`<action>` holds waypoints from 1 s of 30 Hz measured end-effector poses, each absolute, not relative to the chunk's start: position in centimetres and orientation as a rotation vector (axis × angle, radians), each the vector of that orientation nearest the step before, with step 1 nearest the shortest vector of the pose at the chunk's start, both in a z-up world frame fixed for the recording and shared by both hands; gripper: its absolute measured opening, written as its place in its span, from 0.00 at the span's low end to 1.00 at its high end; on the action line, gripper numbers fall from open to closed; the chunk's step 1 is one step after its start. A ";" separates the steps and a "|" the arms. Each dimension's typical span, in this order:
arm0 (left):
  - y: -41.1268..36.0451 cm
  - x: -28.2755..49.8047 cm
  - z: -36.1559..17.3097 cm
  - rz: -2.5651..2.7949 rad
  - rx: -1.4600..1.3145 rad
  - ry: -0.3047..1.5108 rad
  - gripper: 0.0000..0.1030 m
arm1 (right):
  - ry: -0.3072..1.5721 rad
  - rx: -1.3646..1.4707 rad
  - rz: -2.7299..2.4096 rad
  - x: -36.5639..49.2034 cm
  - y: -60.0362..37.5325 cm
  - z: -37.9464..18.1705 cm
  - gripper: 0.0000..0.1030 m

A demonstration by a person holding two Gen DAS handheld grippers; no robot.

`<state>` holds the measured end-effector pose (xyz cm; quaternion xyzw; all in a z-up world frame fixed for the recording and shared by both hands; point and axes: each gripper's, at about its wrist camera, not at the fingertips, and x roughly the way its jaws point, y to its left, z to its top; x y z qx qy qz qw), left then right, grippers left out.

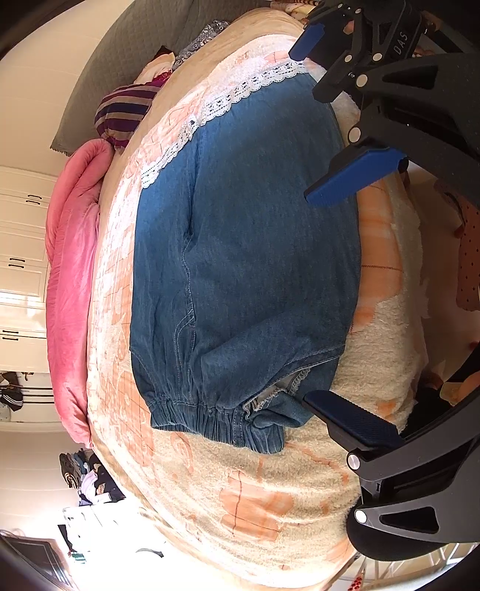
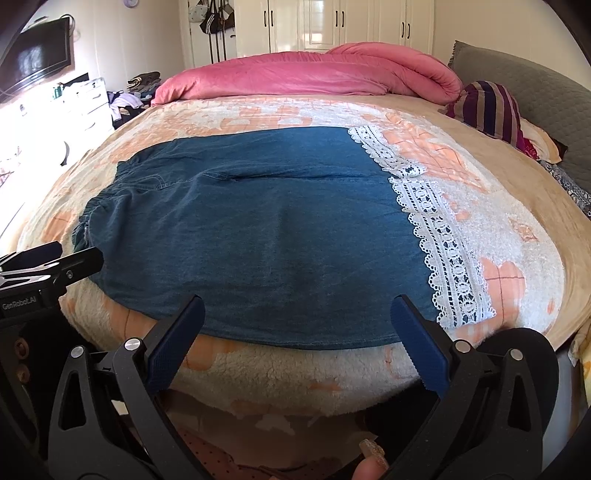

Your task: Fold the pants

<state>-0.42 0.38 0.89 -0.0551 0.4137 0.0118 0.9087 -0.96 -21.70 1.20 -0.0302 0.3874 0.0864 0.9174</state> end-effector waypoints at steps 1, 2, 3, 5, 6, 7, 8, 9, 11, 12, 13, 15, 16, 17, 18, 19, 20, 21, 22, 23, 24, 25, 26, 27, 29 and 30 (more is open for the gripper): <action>0.4 -0.5 0.9 0.024 -0.114 0.853 0.96 | 0.796 -0.062 0.177 -1.0 -21.8 1.2 0.92; 0.4 -0.5 0.9 0.024 -0.113 0.854 0.96 | 0.796 -0.062 0.177 -1.0 -21.8 1.2 0.92; 0.4 -0.5 0.9 0.023 -0.113 0.854 0.96 | 0.798 -0.061 0.178 -1.0 -21.8 1.2 0.92; 0.4 -0.5 0.9 0.023 -0.114 0.854 0.96 | 0.799 -0.064 0.178 -1.1 -21.8 1.2 0.92; 0.4 -0.5 1.0 0.023 -0.113 0.854 0.96 | 0.799 -0.065 0.178 -1.1 -21.8 1.1 0.92; 0.3 -0.5 1.0 0.022 -0.113 0.853 0.96 | 0.798 -0.064 0.178 -1.2 -21.9 1.2 0.92; 0.3 -0.6 1.0 0.021 -0.112 0.852 0.96 | 0.797 -0.064 0.178 -1.2 -21.8 1.1 0.92; 0.3 -0.6 1.1 0.021 -0.111 0.852 0.96 | 0.798 -0.065 0.177 -1.2 -21.8 1.1 0.92; 0.3 -0.6 1.0 0.020 -0.111 0.852 0.96 | 0.798 -0.063 0.179 -1.2 -21.9 1.1 0.92; 0.3 -0.6 1.0 0.020 -0.112 0.852 0.96 | 0.798 -0.064 0.178 -1.2 -21.9 1.1 0.92; 0.3 -0.5 1.0 0.020 -0.112 0.853 0.96 | 0.796 -0.066 0.177 -1.2 -21.8 1.1 0.92; 0.3 -0.5 1.0 0.019 -0.112 0.852 0.96 | 0.795 -0.064 0.177 -1.2 -21.9 1.1 0.92; 0.2 -0.5 1.0 0.019 -0.113 0.852 0.96 | 0.794 -0.065 0.177 -1.2 -21.9 1.1 0.92; 0.2 -0.5 1.0 0.019 -0.112 0.851 0.96 | 0.795 -0.066 0.175 -1.2 -21.9 1.1 0.92; 0.2 -0.5 1.0 0.019 -0.111 0.851 0.96 | 0.797 -0.065 0.175 -1.2 -21.9 1.1 0.92; 0.2 -0.6 1.0 0.019 -0.111 0.851 0.96 | 0.798 -0.063 0.176 -1.2 -22.0 1.1 0.92; 0.1 -0.5 1.0 0.018 -0.112 0.851 0.96 | 0.799 -0.064 0.176 -1.2 -22.0 1.1 0.92; 0.2 -0.4 1.0 0.018 -0.111 0.854 0.96 | 0.800 -0.066 0.176 -1.2 -22.0 1.1 0.92; 0.1 -0.4 0.9 0.018 -0.110 0.855 0.96 | 0.800 -0.066 0.178 -1.1 -22.0 1.1 0.92; 0.1 -0.4 0.9 0.018 -0.110 0.856 0.96 | 0.803 -0.068 0.180 -1.1 -22.0 1.0 0.92; 0.1 -0.4 0.9 0.017 -0.111 0.858 0.96 | 0.804 -0.070 0.181 -1.1 -21.9 1.0 0.92; 0.1 -0.4 0.8 0.018 -0.112 0.859 0.96 | 0.806 -0.070 0.182 -1.1 -21.8 0.9 0.92; 0.1 -0.3 0.8 0.017 -0.114 0.860 0.96 | 0.808 -0.070 0.183 -1.1 -21.8 0.9 0.92; 0.1 -0.3 0.8 0.018 -0.115 0.862 0.96 | 0.808 -0.070 0.183 -1.1 -21.7 0.9 0.92; 0.1 -0.3 0.7 0.019 -0.118 0.862 0.96 | 0.806 -0.073 0.183 -1.1 -21.7 0.9 0.92; 0.1 -0.2 0.7 0.019 -0.119 0.861 0.96 | 0.805 -0.073 0.184 -1.0 -21.7 0.9 0.92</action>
